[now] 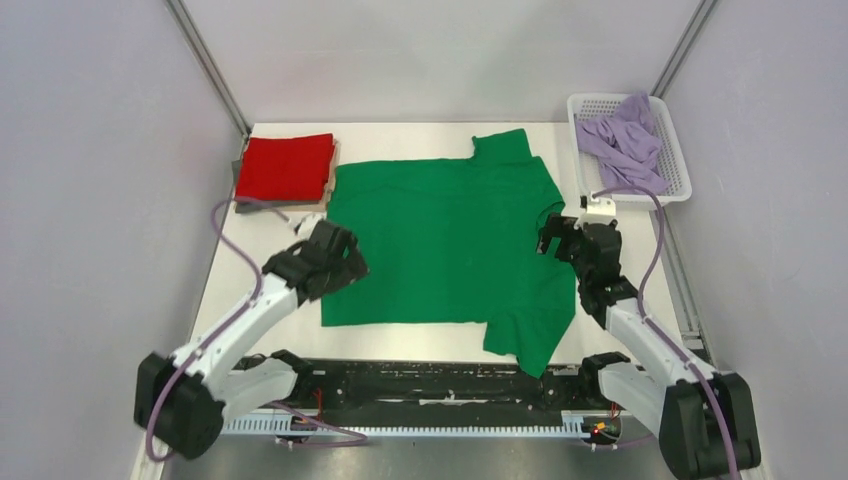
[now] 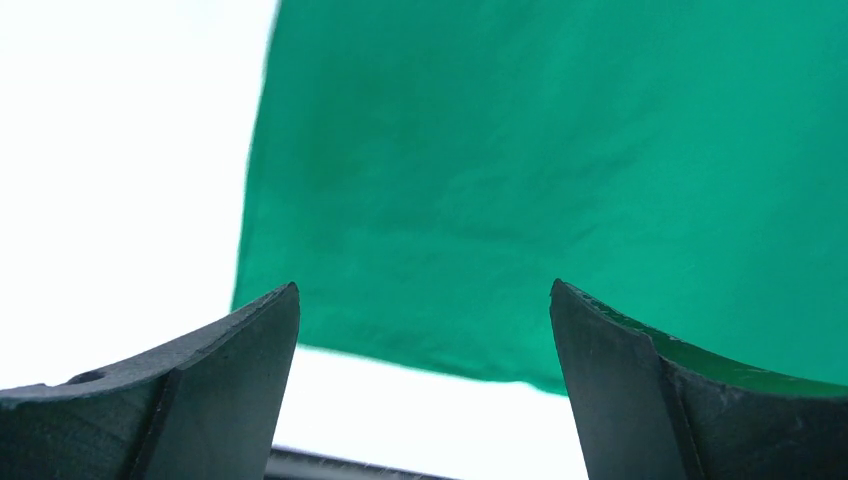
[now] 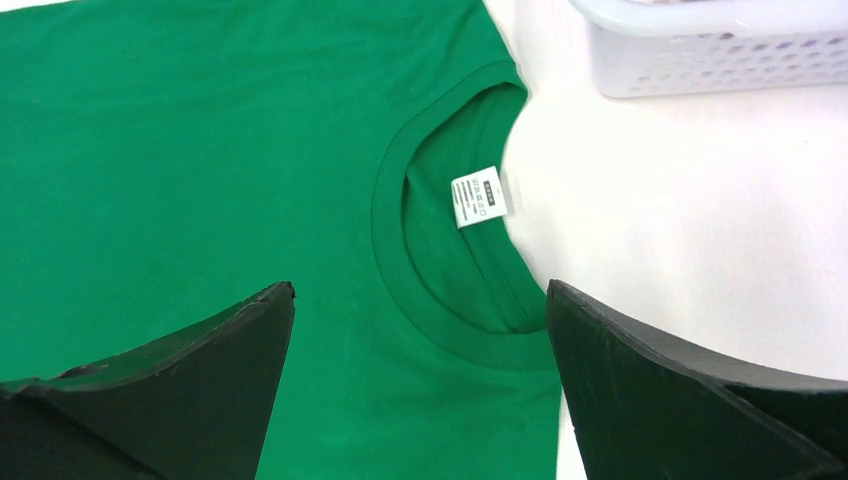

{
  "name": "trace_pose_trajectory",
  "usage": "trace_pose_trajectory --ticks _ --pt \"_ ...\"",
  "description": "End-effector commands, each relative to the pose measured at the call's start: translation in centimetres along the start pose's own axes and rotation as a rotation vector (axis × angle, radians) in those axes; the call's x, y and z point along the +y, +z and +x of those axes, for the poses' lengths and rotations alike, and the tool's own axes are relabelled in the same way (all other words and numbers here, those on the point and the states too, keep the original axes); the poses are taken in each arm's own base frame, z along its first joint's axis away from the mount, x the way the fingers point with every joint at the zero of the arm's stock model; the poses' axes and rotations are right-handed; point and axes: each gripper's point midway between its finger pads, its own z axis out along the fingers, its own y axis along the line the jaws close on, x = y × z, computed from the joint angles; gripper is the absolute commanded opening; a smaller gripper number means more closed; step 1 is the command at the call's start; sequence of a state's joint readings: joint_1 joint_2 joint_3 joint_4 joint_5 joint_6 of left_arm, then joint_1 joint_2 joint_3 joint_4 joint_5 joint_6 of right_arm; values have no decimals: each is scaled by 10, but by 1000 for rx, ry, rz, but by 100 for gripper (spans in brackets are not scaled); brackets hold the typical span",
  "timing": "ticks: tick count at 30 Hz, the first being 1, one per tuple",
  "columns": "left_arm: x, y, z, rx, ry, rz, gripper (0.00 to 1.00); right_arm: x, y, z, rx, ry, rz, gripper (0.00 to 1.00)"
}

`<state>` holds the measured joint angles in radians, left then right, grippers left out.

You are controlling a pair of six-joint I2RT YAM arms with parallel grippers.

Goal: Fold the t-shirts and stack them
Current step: Grab the side of the flattened tshirt closest away from the robot with both arms

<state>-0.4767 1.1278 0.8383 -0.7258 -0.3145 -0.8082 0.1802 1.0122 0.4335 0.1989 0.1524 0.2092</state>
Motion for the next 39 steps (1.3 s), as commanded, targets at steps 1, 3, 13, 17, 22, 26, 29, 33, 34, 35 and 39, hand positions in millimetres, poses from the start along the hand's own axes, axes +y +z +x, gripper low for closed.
trace_pose_trajectory --ticks 1,3,13,17,22,26,29,33,34,35,39 --pt "47 -9 40 -1 -229 -73 100 -2 -16 -16 -110 38 -2 98" --pt "70 -8 55 -11 -307 -131 100 -1 -19 -11 -105 33 -18 98" --pt "80 6 66 -31 -534 -204 84 2 -18 0 -34 -13 -40 98" --pt "87 17 75 2 -530 -292 69 -5 -17 5 -28 -21 -6 98" --pt "90 29 79 -6 -559 -335 53 -3 -17 8 -17 -18 -16 98" --pt "88 38 76 -27 -578 -326 50 0 -17 7 -19 -16 -31 98" --pt "92 38 76 -25 -557 -365 50 -3 -16 9 -17 -7 -17 98" --pt "102 43 85 -7 -563 -403 49 -4 -16 10 -13 -8 -11 98" --pt "103 45 87 0 -568 -403 47 -3 -16 9 -15 -7 -12 98" --pt "103 47 88 4 -575 -396 45 -4 -16 10 -14 -7 -11 98" --pt "99 57 92 31 -571 -368 37 -4 -16 10 -13 -8 -11 98"
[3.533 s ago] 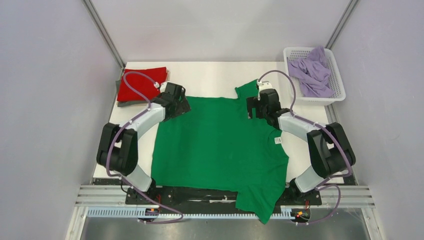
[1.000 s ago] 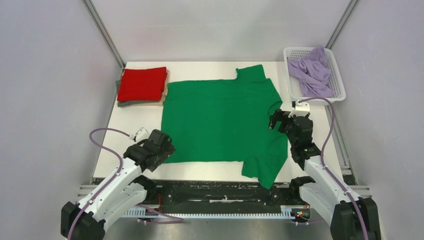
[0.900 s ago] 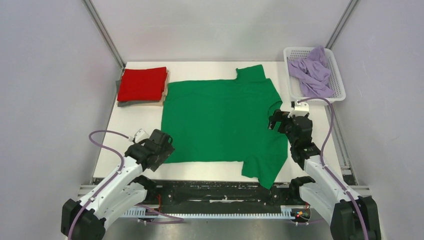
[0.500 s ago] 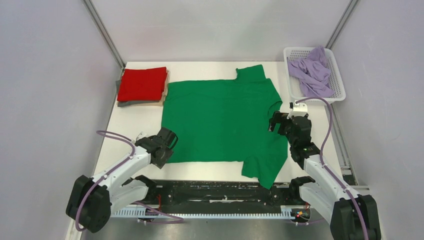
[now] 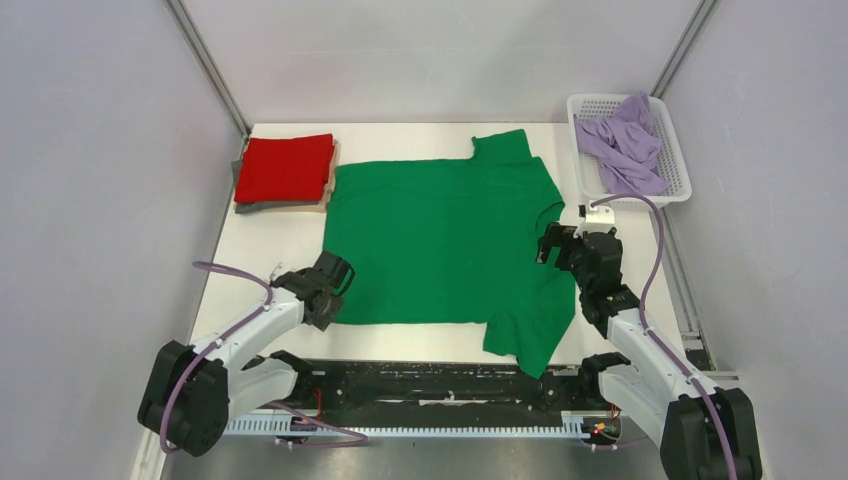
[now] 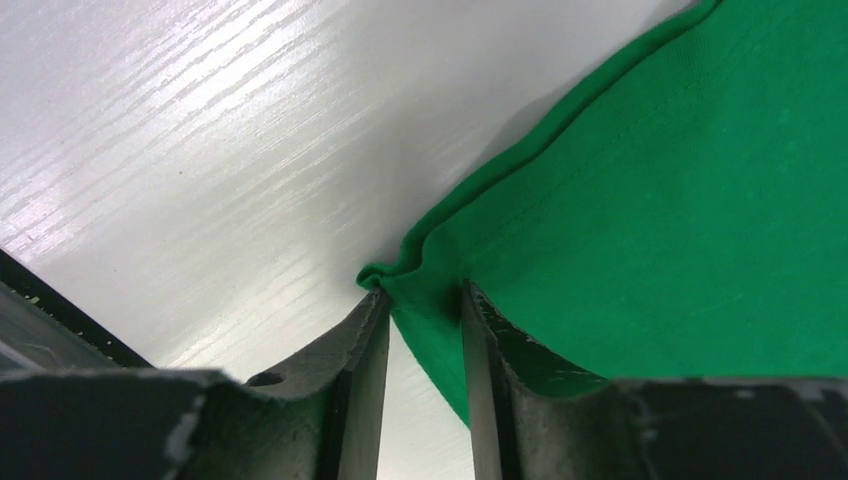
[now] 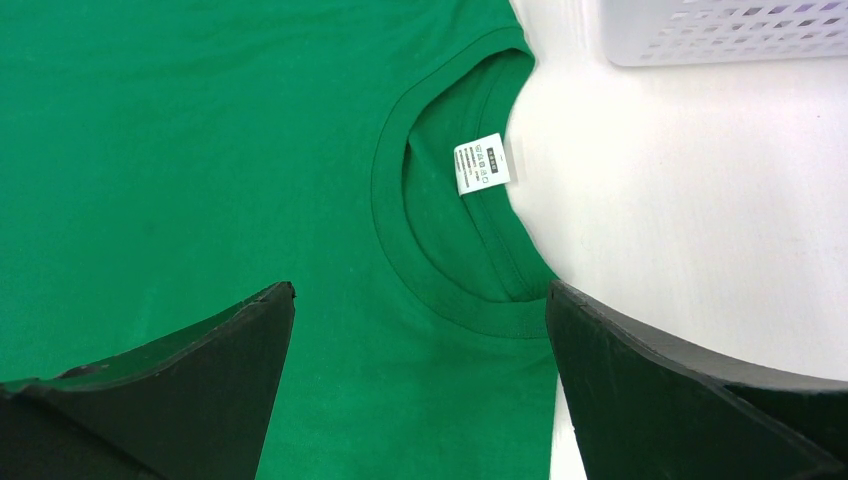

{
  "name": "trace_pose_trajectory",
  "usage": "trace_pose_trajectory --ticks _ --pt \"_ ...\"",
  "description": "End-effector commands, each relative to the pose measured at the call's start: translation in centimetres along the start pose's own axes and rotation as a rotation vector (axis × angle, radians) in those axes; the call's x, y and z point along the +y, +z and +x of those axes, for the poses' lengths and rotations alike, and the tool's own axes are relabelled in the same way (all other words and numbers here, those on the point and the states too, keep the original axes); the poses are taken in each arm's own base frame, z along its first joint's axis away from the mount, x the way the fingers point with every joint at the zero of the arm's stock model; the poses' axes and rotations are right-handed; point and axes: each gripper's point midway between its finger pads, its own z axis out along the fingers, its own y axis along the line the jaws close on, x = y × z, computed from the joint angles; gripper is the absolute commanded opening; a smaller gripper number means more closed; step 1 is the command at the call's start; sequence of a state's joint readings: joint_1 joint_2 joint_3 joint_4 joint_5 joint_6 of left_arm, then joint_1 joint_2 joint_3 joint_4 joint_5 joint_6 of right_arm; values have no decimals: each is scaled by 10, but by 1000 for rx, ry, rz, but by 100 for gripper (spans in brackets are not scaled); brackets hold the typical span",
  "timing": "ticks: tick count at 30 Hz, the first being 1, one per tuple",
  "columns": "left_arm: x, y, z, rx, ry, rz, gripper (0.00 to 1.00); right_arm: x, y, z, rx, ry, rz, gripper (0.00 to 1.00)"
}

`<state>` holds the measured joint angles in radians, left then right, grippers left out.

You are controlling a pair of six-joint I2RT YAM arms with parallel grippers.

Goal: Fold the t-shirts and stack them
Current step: Grab the side of the flattened tshirt closest away from the robot with both arms

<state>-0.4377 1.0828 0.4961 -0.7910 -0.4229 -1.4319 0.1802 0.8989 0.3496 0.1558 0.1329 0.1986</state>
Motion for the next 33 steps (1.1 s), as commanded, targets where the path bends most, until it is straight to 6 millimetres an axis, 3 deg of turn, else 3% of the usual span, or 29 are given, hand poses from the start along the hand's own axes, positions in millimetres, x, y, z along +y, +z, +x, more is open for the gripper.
trace_pose_trajectory --ticks 1,5,7,13,16,24,29,33 --pt "-3 21 5 4 -49 7 33 0 1 -11 -29 5 5 98" --pt "-5 21 4 8 -31 -4 22 -1 1 -11 -27 2 11 98" --pt "-3 22 2 0 -34 -10 4 0 1 -12 -30 3 10 98" --pt "-5 17 -24 -70 -33 14 2 3 -1 -10 6 -8 -10 98" --pt "-17 18 -38 -79 5 86 2 13 -2 -2 55 -16 -61 98" --pt "-38 25 -34 4 61 198 2 49 -25 46 262 -172 -131 98" --pt "-38 25 -26 36 82 217 2 75 -55 84 426 -348 -221 93" --pt "-37 23 -25 34 70 232 2 93 -91 120 555 -459 -353 84"
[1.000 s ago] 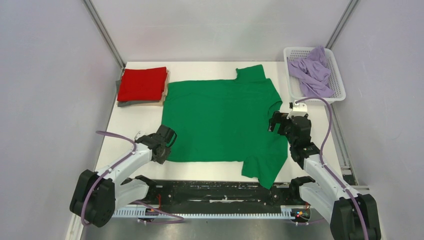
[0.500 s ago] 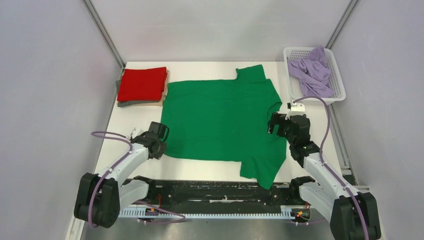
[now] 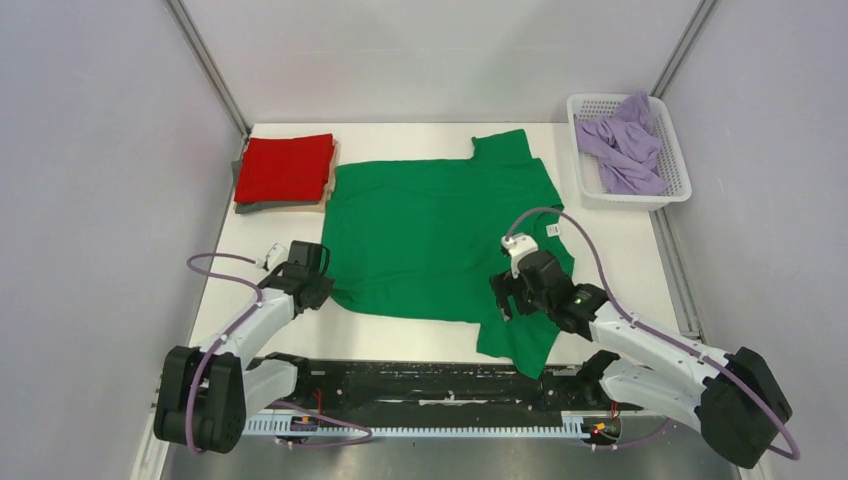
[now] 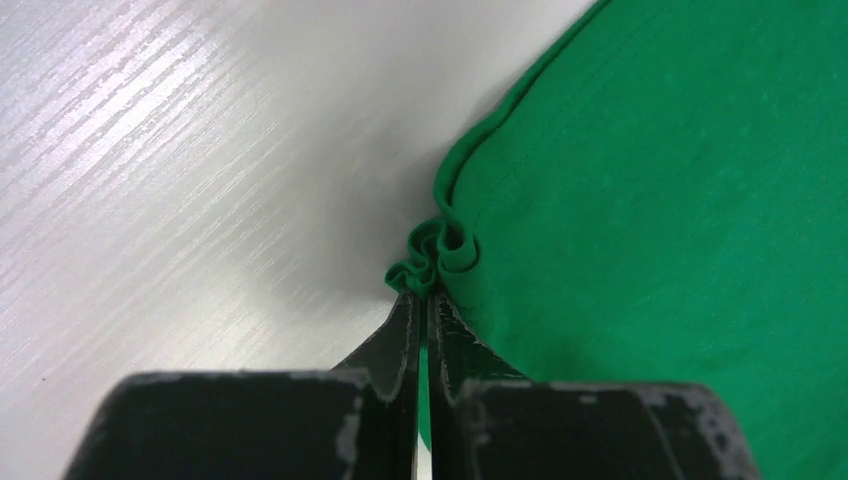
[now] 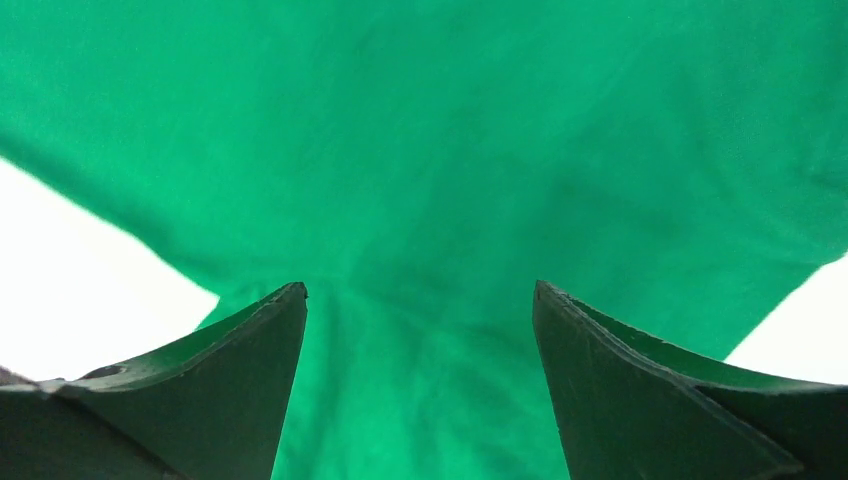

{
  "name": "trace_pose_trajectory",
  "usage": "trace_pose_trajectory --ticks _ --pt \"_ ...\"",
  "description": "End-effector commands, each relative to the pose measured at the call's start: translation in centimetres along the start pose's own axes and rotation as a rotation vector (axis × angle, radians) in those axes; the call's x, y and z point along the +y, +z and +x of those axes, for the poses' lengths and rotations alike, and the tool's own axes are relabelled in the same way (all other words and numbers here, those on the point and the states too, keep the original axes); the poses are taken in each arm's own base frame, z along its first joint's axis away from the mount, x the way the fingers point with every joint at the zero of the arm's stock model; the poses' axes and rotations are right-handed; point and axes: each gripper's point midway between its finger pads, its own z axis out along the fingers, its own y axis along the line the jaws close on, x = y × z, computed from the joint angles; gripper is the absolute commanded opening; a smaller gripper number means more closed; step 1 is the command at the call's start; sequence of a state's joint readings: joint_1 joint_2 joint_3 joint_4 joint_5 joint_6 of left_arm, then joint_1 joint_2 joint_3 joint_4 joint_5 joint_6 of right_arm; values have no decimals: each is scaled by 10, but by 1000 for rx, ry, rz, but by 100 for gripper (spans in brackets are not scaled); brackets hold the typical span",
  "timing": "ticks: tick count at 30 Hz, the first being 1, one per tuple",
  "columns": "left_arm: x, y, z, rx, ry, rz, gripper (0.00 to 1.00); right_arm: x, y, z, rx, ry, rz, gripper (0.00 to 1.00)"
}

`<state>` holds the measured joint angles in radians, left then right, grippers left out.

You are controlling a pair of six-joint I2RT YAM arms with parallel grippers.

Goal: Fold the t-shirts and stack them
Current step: Grab the side of the flattened tshirt closest away from the robot with both arms

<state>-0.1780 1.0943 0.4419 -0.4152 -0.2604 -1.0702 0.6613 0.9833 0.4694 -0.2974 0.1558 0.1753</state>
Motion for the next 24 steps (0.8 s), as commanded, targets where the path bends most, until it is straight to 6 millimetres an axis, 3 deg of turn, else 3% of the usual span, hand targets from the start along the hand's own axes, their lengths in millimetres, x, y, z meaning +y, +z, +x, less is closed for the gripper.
trace_pose_trajectory --ticks 1,9,13,20,24 --pt "7 -1 10 33 40 15 2 23 -18 38 160 -119 -75 82" --pt "15 1 8 4 29 -4 2 57 -35 87 270 -240 -244 70" --pt "15 3 9 9 39 -5 2 73 -38 96 270 -271 -313 68" --pt "15 2 8 7 54 -4 2 63 -34 115 324 -262 -247 63" --pt "15 1 7 1 54 -8 2 55 -34 117 336 -246 -189 47"
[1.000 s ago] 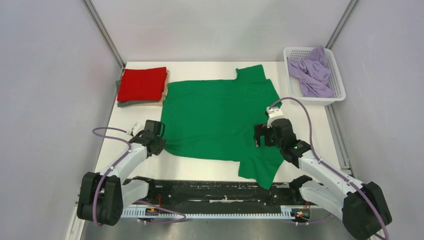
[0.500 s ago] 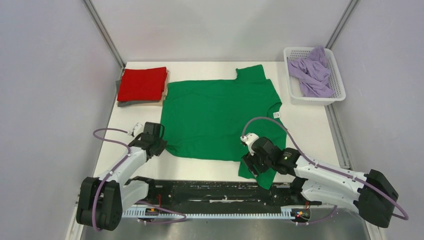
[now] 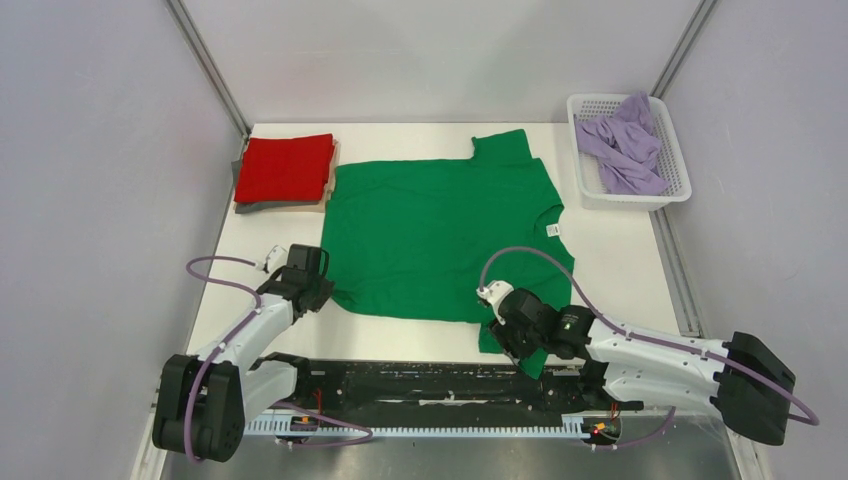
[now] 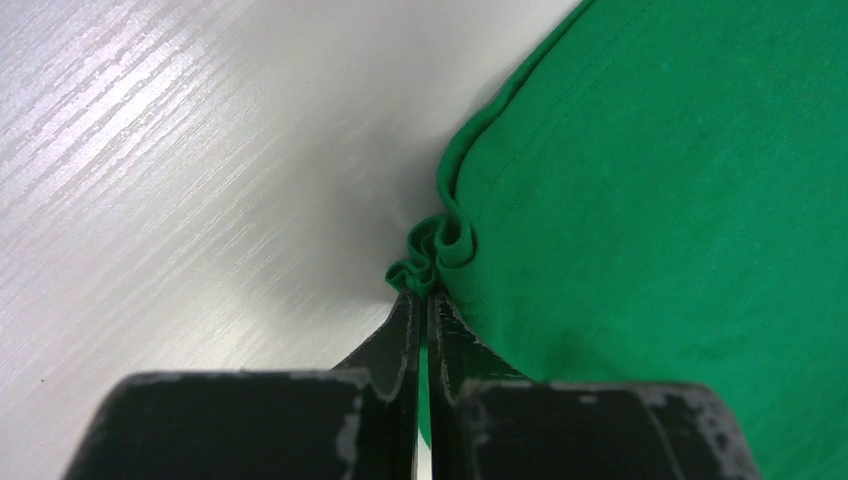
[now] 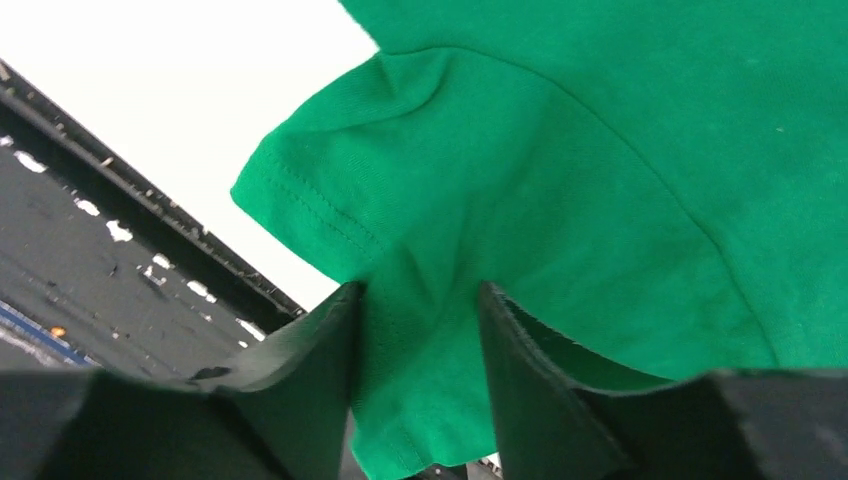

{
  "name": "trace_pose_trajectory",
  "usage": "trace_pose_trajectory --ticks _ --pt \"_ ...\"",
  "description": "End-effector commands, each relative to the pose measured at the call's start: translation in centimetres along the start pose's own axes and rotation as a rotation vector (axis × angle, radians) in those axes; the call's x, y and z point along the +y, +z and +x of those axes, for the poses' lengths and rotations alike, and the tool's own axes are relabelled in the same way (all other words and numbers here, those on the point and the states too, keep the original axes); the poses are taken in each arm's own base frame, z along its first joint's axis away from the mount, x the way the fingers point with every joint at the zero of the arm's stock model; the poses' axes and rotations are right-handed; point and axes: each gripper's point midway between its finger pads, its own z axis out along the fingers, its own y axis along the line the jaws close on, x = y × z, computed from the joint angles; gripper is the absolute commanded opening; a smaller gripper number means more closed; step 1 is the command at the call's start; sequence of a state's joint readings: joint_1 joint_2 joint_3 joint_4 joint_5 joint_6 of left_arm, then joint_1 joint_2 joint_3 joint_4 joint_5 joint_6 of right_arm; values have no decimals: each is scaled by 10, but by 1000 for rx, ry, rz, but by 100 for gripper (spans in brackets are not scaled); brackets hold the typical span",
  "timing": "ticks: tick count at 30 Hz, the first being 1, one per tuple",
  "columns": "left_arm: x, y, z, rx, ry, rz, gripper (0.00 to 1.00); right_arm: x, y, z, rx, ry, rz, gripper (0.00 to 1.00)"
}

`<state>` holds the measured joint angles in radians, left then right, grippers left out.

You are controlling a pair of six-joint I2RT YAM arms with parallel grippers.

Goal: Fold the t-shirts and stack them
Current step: Grab the side of the flattened tshirt closest away from the robot with both arms, then fold the flattened tshirt in 1/3 of the way

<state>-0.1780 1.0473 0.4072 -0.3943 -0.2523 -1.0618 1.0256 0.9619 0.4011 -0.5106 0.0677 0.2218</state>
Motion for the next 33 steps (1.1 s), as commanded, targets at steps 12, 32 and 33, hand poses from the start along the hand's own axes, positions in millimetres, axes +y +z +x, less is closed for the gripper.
trace_pose_trajectory --ticks 12,32,33 --pt "49 -26 3 -31 6 -112 2 32 -17 43 177 24 -124 10" --pt "-10 -45 -31 -94 -5 57 2 -33 -46 -46 -51 92 262 4" --pt "-14 -45 -33 -97 -3 60 2 -39 -47 -50 -56 99 284 4"
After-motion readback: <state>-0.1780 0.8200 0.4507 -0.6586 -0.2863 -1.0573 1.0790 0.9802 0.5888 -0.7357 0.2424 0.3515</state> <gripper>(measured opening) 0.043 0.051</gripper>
